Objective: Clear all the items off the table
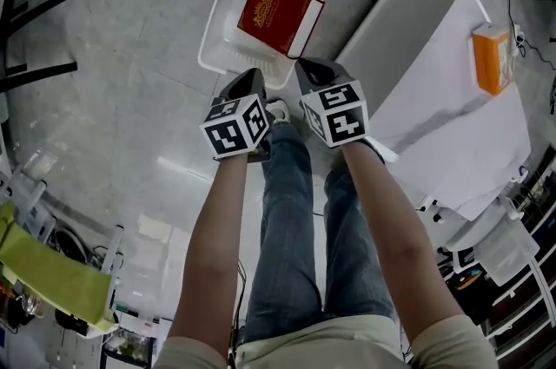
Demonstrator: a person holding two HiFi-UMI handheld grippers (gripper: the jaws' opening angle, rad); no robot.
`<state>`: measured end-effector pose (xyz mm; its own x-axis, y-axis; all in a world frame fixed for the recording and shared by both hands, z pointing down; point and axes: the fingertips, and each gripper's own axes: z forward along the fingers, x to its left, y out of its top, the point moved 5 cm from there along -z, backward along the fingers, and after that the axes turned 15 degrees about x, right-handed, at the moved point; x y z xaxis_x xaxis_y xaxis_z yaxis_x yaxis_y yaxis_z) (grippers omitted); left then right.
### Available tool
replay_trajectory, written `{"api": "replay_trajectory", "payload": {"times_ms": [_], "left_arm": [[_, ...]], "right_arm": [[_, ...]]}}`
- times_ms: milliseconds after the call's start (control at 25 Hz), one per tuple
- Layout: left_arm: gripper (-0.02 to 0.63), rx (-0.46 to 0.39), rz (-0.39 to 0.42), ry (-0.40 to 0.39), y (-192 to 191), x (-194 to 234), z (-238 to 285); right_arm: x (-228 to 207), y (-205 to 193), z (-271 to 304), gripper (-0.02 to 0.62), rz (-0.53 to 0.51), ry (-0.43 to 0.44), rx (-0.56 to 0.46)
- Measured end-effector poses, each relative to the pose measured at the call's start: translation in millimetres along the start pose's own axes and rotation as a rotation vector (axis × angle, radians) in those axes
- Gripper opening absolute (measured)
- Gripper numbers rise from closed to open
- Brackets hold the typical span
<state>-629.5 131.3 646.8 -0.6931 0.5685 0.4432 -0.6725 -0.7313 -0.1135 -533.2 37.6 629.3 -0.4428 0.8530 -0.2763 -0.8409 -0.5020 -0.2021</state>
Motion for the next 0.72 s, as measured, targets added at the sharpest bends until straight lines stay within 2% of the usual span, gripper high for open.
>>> {"api": "replay_trajectory", "payload": {"times_ms": [360, 560, 720], "left_arm": [[0.008, -0.002, 0.08, 0.003, -4, -15, -29], [0.009, -0.02, 0.07, -0.018, -4, -19, -41], [0.009, -0.021, 0.095, -0.023, -2, -25, -47]], "right_arm": [[13, -2, -32, -0.002, 0.021, -0.016, -0.029], [18, -4, -44, -0.002, 0.036, -0.02, -0.044], [20, -6, -50, -0.002, 0.041, -0.028, -0.051]]}}
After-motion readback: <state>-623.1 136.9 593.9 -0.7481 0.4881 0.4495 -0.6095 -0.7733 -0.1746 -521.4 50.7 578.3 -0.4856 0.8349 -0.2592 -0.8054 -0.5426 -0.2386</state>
